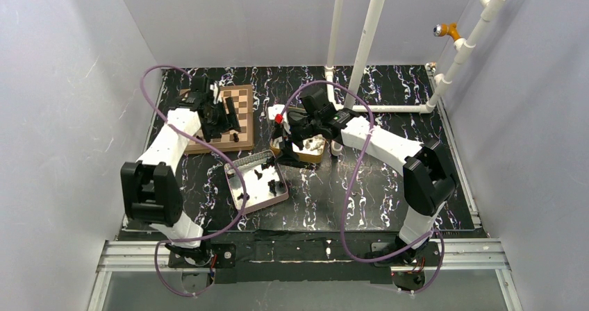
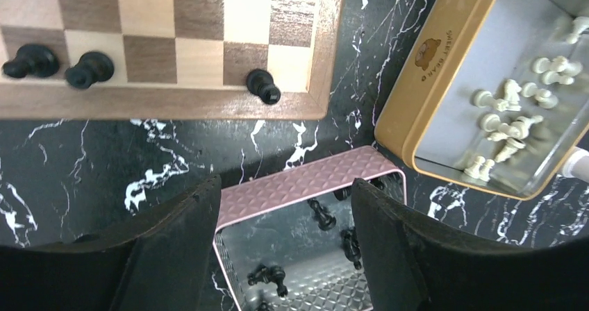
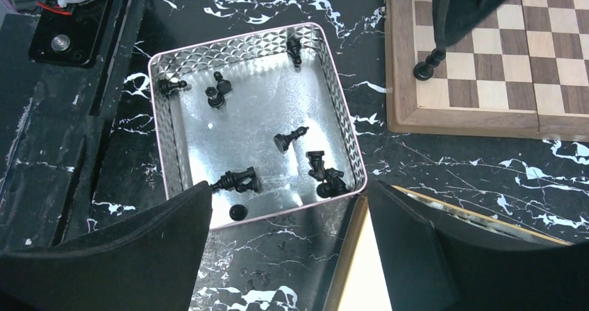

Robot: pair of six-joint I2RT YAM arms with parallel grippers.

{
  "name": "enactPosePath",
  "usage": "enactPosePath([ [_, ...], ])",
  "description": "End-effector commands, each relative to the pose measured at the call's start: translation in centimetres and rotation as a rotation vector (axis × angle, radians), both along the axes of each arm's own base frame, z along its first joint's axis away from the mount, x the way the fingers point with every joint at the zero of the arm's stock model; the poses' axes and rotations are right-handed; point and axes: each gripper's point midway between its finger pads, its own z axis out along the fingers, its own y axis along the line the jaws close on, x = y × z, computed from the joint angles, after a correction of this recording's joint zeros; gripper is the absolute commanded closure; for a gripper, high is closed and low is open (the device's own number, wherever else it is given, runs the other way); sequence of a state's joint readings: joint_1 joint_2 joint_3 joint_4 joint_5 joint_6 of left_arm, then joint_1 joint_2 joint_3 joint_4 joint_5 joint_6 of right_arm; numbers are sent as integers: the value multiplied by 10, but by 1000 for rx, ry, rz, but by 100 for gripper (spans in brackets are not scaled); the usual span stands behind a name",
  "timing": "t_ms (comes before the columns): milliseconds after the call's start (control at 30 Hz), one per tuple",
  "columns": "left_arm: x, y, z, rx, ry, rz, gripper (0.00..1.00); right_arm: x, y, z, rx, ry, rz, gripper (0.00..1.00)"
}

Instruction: Set up the chess pieces on the board

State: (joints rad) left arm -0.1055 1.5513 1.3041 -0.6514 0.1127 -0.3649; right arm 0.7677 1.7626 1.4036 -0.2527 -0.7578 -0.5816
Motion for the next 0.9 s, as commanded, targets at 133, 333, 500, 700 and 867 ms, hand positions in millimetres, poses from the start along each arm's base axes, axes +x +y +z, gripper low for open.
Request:
enactPosePath([
  [133,26,-1,-17,158,56,-71,40,-8,-5,26,59,-41,0,11],
  [333,33,4,-28,224,106,-75,46,-8,-4,26,67,-44,1,10],
  [500,32,6,-41,245,162,-81,53,-7,-3,26,79,-46,-6,10],
  [700,39,3,-50,235,190,-98,61,-7,-6,27,79,-55,-12,10],
  [867,43,-1,-54,227,203,-106,66,-8,-7,26,78,-61,-14,10],
])
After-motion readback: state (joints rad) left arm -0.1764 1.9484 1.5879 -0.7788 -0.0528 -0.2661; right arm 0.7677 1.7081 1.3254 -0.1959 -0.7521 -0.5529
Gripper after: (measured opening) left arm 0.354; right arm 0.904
